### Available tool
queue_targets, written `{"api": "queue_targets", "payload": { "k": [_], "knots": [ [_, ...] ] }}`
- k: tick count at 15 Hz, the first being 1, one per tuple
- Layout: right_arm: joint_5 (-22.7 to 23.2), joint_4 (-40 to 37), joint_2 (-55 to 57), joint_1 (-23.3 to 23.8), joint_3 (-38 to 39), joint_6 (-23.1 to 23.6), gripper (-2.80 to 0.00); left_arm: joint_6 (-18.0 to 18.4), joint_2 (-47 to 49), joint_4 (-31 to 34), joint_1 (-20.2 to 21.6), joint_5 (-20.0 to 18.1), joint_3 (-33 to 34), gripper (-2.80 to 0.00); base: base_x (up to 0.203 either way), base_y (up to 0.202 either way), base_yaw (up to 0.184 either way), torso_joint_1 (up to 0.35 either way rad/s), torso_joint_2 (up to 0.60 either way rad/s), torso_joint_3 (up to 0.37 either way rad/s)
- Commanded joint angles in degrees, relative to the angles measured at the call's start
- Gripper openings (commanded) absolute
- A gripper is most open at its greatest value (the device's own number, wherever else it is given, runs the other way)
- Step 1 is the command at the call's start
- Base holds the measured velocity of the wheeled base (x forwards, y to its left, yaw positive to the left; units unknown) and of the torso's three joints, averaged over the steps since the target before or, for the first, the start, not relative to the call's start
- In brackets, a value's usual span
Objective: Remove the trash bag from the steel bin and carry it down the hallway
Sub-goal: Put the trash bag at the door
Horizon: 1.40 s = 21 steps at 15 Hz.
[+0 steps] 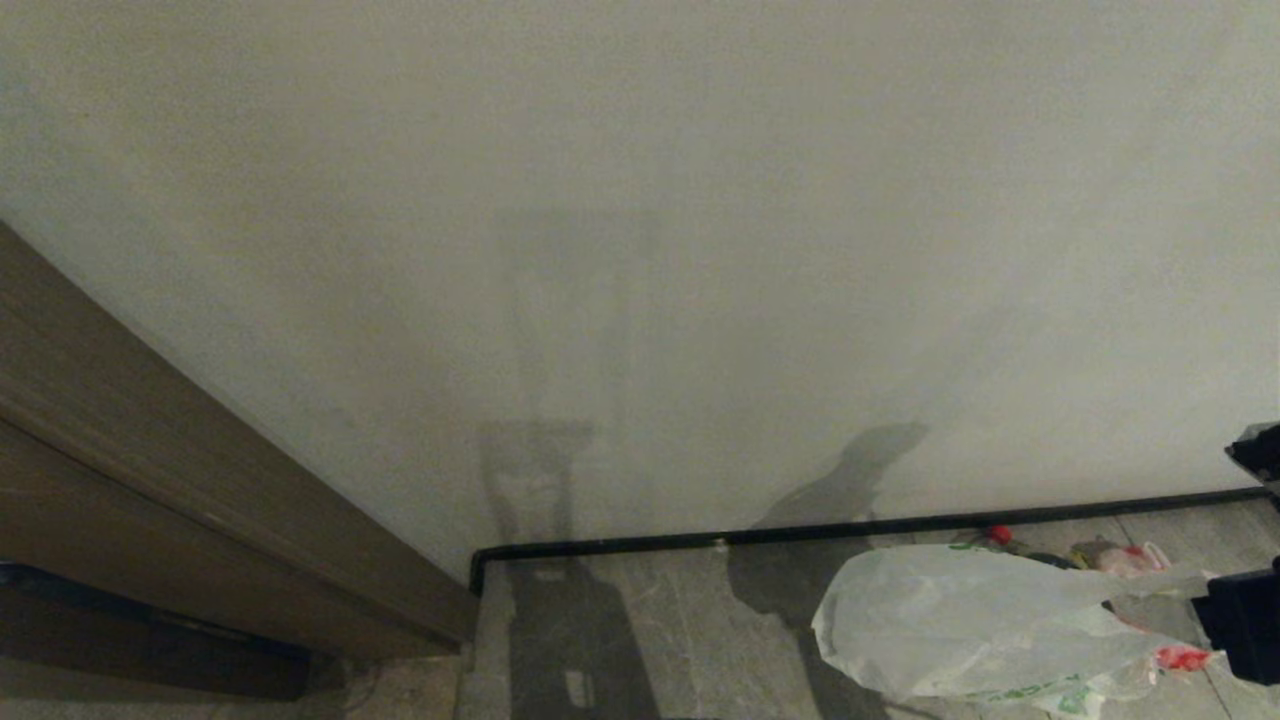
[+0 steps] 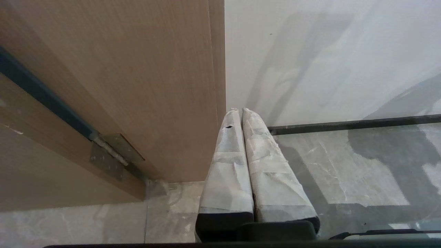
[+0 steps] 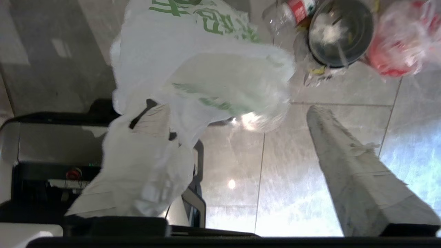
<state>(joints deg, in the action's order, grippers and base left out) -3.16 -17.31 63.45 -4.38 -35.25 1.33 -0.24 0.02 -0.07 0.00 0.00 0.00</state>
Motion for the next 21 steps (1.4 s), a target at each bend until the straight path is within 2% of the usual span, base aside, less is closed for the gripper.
{"api": "queue_targets", "payload": {
  "k": [1,5,8,13,16,18,21],
  "knots": [
    [0.0,-0.2,-4.0,0.1,0.2,0.0,0.00,0.0,0.0,0.0,0.0,0.0,0.0,-2.80,0.000,0.000,0.000,0.000,0.00,0.000],
    [-0.1,-0.2,-7.3,0.7,0.4,-0.3,0.00,0.0,0.0,0.0,0.0,-0.1,0.0,-2.80,0.000,0.000,0.000,0.000,0.00,0.000],
    [-0.3,-0.3,-8.5,1.2,1.0,-5.2,0.00,0.0,0.0,0.0,0.0,0.0,0.0,-2.80,0.000,0.000,0.000,0.000,0.00,0.000],
    [-0.3,-0.7,-5.7,1.2,3.1,-5.0,0.00,0.0,0.0,0.0,0.0,-0.1,0.0,-2.80,0.000,0.000,0.000,0.000,0.00,0.000],
    [0.1,-0.2,-1.8,1.0,-0.5,-5.4,0.00,0.0,0.0,0.0,0.0,0.0,0.0,-2.80,0.000,0.000,0.000,0.000,0.00,0.000],
    [0.1,-0.9,-1.3,0.1,2.1,-5.3,0.00,0.0,0.0,0.0,0.0,0.0,0.0,-2.80,0.000,0.000,0.000,0.000,0.00,0.000],
    [0.0,-2.3,-0.6,-1.3,-3.5,-8.7,0.00,0.0,0.0,0.0,0.0,-0.1,0.0,-2.80,0.000,0.000,0.000,0.000,0.00,0.000]
  ]
}}
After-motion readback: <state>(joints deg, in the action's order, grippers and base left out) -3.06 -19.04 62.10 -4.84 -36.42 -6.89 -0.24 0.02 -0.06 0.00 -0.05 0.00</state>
